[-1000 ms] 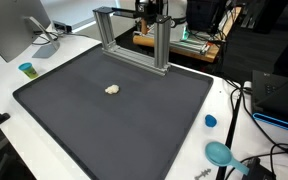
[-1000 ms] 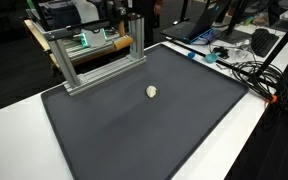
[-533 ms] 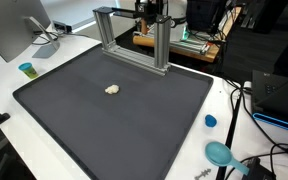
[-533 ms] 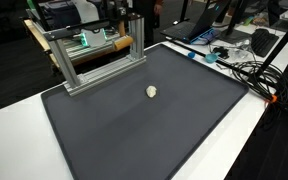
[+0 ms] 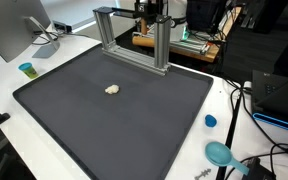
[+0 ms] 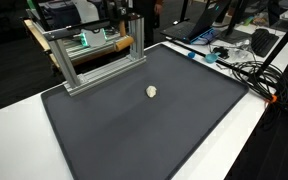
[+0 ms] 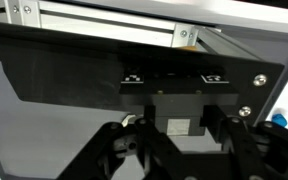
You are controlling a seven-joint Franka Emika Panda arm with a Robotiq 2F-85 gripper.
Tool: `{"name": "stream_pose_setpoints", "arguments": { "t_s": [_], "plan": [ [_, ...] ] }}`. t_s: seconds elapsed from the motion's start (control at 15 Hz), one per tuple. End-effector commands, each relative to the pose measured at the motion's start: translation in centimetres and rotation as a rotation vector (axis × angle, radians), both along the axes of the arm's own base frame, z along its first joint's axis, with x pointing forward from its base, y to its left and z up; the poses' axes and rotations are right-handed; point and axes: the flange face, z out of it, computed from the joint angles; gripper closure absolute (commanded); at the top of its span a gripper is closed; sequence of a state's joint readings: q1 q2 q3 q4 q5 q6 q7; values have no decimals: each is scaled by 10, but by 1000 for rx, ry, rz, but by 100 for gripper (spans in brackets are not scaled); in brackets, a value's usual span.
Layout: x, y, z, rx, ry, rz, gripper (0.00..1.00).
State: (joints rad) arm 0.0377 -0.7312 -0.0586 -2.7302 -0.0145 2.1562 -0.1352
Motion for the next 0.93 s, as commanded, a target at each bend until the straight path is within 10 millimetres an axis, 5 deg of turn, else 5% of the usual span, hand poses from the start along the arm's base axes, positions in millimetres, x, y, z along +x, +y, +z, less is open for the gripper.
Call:
{"name": "stream_pose_setpoints", "arguments": {
  "t_s": [0.0,0.4,0.47,0.53,0.67,0.87],
  "plan": [
    [-4,5,-30,38,98,25,73],
    [0,4,-21,32,81,-33,73],
    [0,5,-21,11,76,-42,23],
    [0,5,-23,3,78,-45,22],
    [-2,9,-30,-22,83,-66,62],
    [-2,10,-32,-61,84,-113,69]
  ]
}}
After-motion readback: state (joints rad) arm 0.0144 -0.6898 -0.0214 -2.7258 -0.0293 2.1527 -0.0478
